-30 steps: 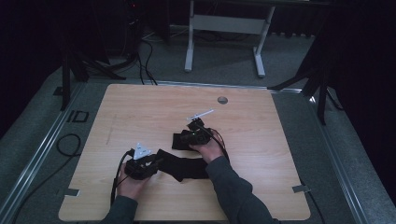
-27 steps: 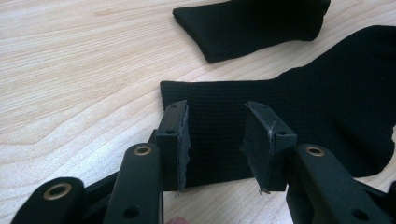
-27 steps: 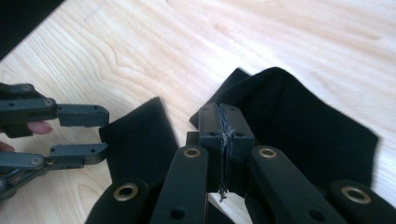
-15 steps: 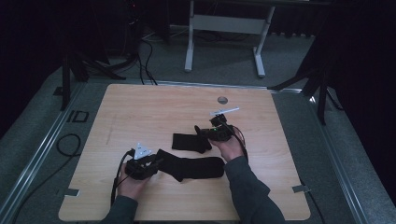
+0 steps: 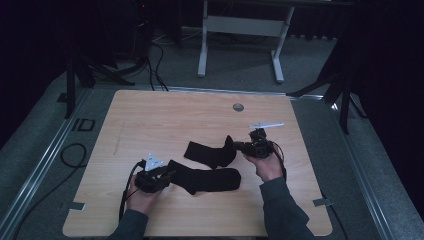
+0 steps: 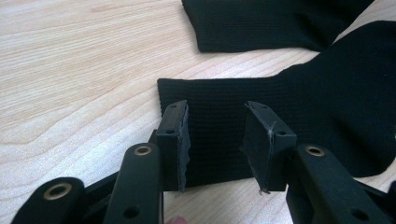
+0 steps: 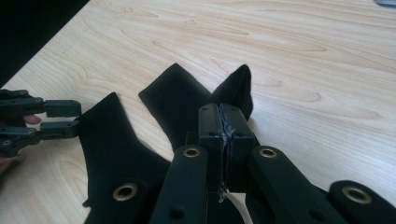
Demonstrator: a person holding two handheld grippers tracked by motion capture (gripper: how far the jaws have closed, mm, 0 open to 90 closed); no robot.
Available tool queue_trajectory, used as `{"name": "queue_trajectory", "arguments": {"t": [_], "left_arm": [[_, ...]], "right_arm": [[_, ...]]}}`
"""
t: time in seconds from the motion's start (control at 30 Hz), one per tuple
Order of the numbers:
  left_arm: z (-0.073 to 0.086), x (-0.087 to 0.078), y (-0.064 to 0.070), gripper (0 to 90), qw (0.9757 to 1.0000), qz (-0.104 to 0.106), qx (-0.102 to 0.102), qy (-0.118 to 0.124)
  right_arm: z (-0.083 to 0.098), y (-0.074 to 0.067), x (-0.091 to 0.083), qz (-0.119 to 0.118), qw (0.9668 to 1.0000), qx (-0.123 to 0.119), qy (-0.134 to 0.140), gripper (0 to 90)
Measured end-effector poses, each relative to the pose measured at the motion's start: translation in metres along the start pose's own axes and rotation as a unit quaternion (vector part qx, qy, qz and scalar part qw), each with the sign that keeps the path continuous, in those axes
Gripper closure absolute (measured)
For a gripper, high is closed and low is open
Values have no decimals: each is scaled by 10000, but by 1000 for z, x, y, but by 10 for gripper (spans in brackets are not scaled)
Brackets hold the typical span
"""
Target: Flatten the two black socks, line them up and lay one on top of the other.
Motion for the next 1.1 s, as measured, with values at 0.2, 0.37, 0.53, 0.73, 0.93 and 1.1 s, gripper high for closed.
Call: {"name": "queue_trajectory", "arguments": {"t": [0.2, 0.37, 0.53, 0.73, 0.93, 1.1], "left_arm": [[0, 0, 0, 607, 10000, 11, 12, -7], [0, 1, 1, 607, 10000, 17, 21, -20], [0, 1, 1, 607, 10000, 13, 17, -18], [0, 1, 0, 607, 10000, 12, 10, -18], [0, 2, 1, 607, 10000, 4, 4, -23], [0, 1, 0, 607, 10000, 12, 4, -16]], "right_arm": [[10, 14, -6, 446, 9984, -155, -299, 878], [16, 33, -5, 774, 9954, -215, -525, 876], [20, 50, -4, 1198, 9893, -351, -761, 869], [21, 58, -7, 1526, 9830, -471, -907, 738], [11, 48, -8, 1330, 9804, -1049, -1010, 639], [3, 38, 0, 1126, 9772, -1406, -1127, 622]]}}
Point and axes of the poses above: each handheld gripper's, and its own axes: x roughly forward along the jaws, z roughly out of its underside, y roughly to its right, the point moved 3 cm from there along x, roughly forward along the jaws, and after that the axes turned 8 degrees about -z, right-handed, at the moved point
